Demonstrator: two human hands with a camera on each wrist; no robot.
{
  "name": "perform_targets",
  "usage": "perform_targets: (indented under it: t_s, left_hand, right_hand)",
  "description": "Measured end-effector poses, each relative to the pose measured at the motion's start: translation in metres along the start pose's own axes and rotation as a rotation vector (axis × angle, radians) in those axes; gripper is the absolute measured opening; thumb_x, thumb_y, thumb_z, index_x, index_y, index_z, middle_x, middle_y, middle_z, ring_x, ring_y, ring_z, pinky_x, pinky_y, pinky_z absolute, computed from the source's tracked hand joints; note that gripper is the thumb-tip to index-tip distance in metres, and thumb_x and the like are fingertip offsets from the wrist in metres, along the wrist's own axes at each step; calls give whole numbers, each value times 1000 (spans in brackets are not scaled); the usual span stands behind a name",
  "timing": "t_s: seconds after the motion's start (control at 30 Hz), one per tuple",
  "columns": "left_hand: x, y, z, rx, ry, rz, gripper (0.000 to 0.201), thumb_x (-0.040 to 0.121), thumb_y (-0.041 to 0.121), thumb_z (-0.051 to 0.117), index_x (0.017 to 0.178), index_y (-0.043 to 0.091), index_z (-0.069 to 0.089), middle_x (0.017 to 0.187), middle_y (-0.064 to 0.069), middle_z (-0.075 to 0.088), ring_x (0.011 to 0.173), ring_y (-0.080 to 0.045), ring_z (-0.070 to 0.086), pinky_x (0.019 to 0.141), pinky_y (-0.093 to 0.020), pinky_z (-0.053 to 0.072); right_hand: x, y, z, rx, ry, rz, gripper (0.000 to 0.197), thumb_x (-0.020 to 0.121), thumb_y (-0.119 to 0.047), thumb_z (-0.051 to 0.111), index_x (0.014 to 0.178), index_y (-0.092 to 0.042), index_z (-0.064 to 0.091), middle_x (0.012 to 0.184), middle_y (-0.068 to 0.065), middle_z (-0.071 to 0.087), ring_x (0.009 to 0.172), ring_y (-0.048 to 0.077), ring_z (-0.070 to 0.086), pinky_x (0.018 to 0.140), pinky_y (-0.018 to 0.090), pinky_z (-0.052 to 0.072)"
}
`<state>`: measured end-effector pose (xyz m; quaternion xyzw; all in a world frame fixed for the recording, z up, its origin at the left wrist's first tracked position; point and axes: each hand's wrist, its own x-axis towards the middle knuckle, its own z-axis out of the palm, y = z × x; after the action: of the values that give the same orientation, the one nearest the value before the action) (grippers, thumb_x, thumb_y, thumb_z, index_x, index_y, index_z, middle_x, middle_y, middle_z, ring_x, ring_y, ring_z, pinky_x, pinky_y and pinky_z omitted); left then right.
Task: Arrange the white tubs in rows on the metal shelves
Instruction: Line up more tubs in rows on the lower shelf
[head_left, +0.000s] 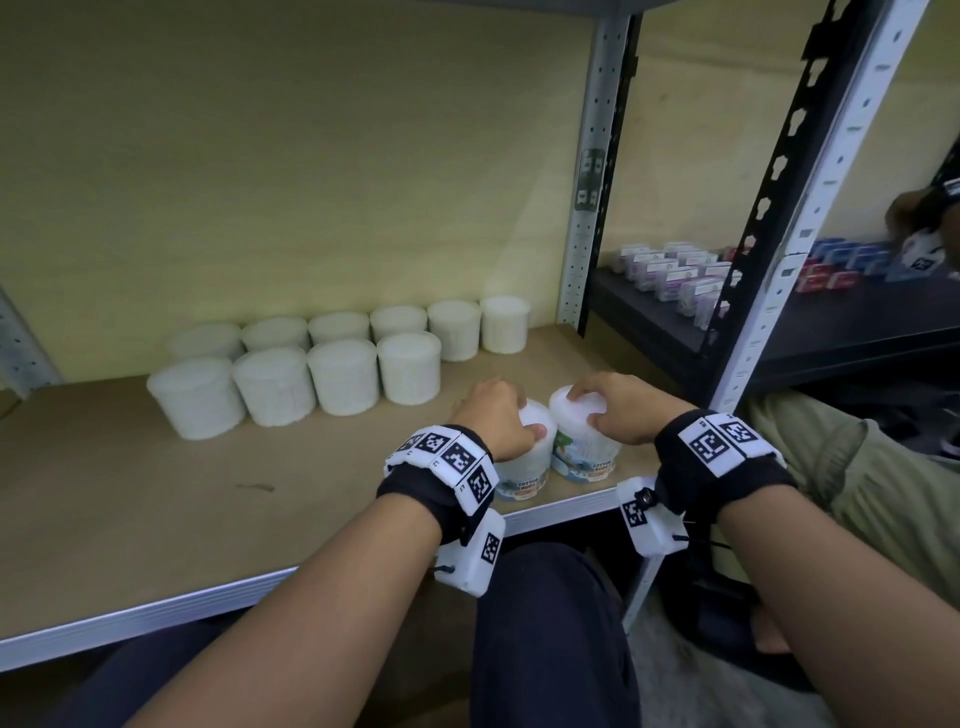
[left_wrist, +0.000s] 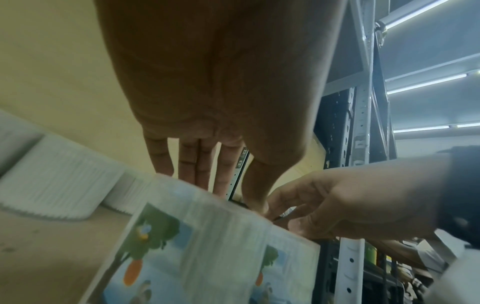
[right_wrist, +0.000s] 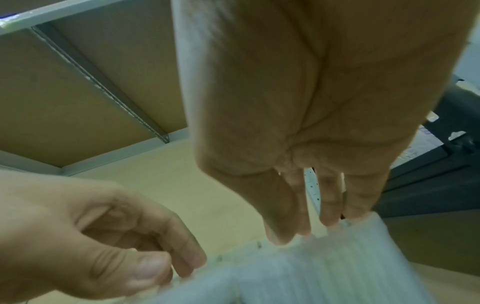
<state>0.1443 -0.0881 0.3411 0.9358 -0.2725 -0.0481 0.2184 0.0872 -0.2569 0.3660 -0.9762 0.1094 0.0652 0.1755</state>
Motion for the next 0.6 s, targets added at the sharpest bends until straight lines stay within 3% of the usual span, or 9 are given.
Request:
perform_targets:
  t_s: [0.13, 0.27, 0.4, 0.6]
  left_hand:
    - [5, -11, -18, -119, 41, -3, 50, 84, 35, 66, 126, 10, 57, 132, -9, 55, 120, -24, 54, 101, -32, 44]
    - [5, -38, -47, -142, 91, -22, 41, 85, 23, 63, 124, 10, 59, 130, -8, 57, 118, -22, 55, 93, -23, 41]
    - [4, -77, -75, -127, 94, -120, 44, 86, 28, 62, 126, 12, 57, 130, -6, 58, 117, -21, 56, 96, -26, 43]
    - [4, -137, -116, -33, 104, -220, 46, 87, 31, 61, 128, 12, 54, 134, -6, 53, 121, -22, 53, 99, -31, 43]
  right_hand:
    - [6, -12, -8, 45, 80, 4, 50, 91, -7, 50, 140, -13, 43, 143, 10, 47, 132, 26, 46, 107, 31, 37]
    - [17, -42, -18, 122, 183, -57, 43, 88, -10, 57, 130, -12, 52, 127, 9, 58, 118, 23, 55, 95, 26, 42]
    - [35, -83, -21, 187, 230, -148, 30, 88, -17, 60, 118, -16, 60, 112, 5, 63, 103, 19, 60, 88, 26, 47]
    - [79, -145, -16, 89, 167, -241, 30, 89, -21, 58, 118, -13, 62, 119, 6, 62, 96, 17, 55, 81, 24, 42]
